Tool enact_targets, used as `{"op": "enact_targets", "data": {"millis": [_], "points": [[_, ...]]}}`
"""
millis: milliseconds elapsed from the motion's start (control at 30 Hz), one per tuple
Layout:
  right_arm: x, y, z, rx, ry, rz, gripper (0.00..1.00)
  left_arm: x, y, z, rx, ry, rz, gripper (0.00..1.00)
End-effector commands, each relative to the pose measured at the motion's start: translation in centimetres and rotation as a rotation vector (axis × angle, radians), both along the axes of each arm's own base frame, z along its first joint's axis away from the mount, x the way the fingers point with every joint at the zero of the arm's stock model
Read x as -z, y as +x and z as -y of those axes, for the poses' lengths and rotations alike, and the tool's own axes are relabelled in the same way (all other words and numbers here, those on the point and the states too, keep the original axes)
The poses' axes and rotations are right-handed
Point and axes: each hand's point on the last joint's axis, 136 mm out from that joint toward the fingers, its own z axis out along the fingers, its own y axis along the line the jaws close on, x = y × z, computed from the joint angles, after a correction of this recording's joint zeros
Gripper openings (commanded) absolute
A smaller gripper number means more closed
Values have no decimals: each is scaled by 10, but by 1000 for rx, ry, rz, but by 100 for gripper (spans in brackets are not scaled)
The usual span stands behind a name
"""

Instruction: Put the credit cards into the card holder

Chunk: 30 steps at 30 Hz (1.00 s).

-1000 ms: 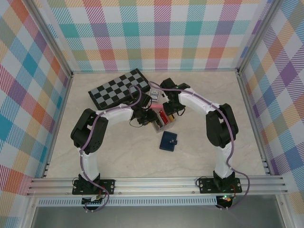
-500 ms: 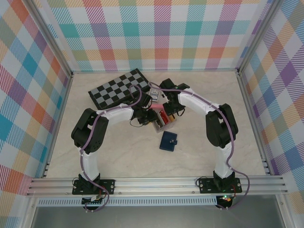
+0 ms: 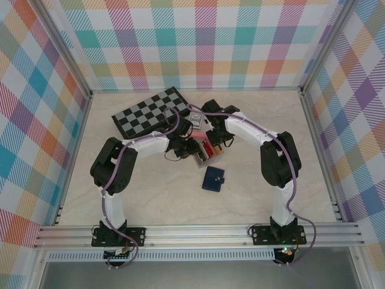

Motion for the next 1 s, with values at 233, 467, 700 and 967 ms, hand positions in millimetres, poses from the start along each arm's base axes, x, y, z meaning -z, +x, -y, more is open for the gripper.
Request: {"op": "enact_targets", "data": {"millis": [233, 467, 700, 967], "points": [[-25, 0, 2, -13, -15, 45, 35, 34, -26, -16, 9, 98, -113, 30], [-26, -1, 0, -18, -14, 46, 30, 35, -26, -16, 10, 100, -115, 30], [-27, 0, 5, -12, -49, 60, 28, 36, -27, -17, 7, 105, -119, 30], [-27, 2, 10, 1, -74, 69, 28, 35, -27, -16, 9, 101, -118, 30]]}}
